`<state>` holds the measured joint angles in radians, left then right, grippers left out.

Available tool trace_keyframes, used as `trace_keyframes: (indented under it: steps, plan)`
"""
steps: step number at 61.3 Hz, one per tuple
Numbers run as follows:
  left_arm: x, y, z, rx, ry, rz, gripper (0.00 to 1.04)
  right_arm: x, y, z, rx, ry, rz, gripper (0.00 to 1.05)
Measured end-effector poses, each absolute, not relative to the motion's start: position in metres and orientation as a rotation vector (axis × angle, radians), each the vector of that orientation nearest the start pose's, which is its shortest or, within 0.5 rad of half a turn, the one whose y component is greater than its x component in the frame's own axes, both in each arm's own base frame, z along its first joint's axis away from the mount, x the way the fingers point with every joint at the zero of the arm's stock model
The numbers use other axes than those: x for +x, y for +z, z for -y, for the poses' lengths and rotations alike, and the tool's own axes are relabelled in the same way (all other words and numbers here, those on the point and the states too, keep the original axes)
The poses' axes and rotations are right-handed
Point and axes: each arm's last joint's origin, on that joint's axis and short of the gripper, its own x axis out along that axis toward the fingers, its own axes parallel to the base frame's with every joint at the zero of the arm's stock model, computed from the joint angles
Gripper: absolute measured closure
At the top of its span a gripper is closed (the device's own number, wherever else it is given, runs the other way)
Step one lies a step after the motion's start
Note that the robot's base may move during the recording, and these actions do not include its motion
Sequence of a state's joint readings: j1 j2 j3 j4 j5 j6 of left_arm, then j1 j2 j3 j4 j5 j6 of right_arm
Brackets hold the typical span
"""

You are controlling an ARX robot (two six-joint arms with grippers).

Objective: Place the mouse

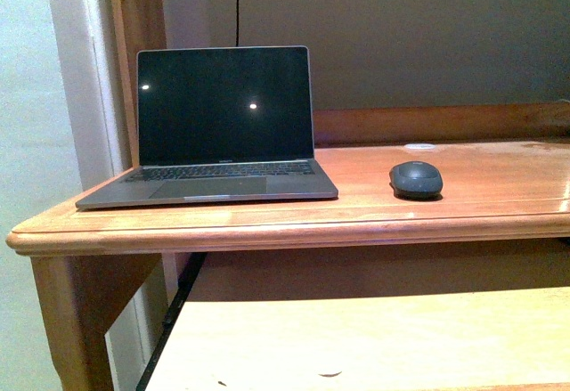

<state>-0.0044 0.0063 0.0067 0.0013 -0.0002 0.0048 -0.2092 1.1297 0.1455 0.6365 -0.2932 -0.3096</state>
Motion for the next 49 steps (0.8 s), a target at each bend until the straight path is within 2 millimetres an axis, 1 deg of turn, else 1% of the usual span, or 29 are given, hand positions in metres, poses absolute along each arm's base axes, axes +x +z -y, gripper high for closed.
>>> trace_keyframes:
  steps: [8, 14, 24, 31, 39, 41, 44, 49]
  plan:
    - [0.098, 0.165, 0.0, 0.005, -0.005, 0.002, 0.08, 0.195, 0.135, 0.017, -0.235, 0.119, -0.323, 0.07]
    - [0.098, 0.165, 0.0, 0.005, -0.004, 0.002, 0.08, 0.216, 0.137, 0.004, -0.237, 0.115, -0.317, 0.07]
    - [0.098, 0.165, 0.0, 0.005, -0.004, 0.002, 0.08, 0.266, 0.141, -0.028, -0.25, 0.098, -0.299, 0.07]
    - [0.098, 0.165, 0.0, 0.005, -0.004, 0.002, 0.08, 0.304, 0.144, -0.059, -0.26, 0.083, -0.284, 0.07]
    - [0.098, 0.165, 0.0, 0.005, -0.004, 0.002, 0.08, 0.337, 0.149, -0.087, -0.261, 0.056, -0.273, 0.07]
    - [0.098, 0.165, 0.0, 0.005, -0.004, 0.002, 0.08, 0.348, 0.152, -0.096, -0.26, 0.031, -0.259, 0.07]
    - [0.098, 0.165, 0.0, 0.005, -0.005, 0.002, 0.08, 0.357, 0.158, -0.105, -0.247, 0.042, -0.244, 0.07]
    - [0.098, 0.165, 0.0, 0.005, -0.005, 0.002, 0.08, 0.356, 0.159, -0.109, -0.231, 0.059, -0.243, 0.07]
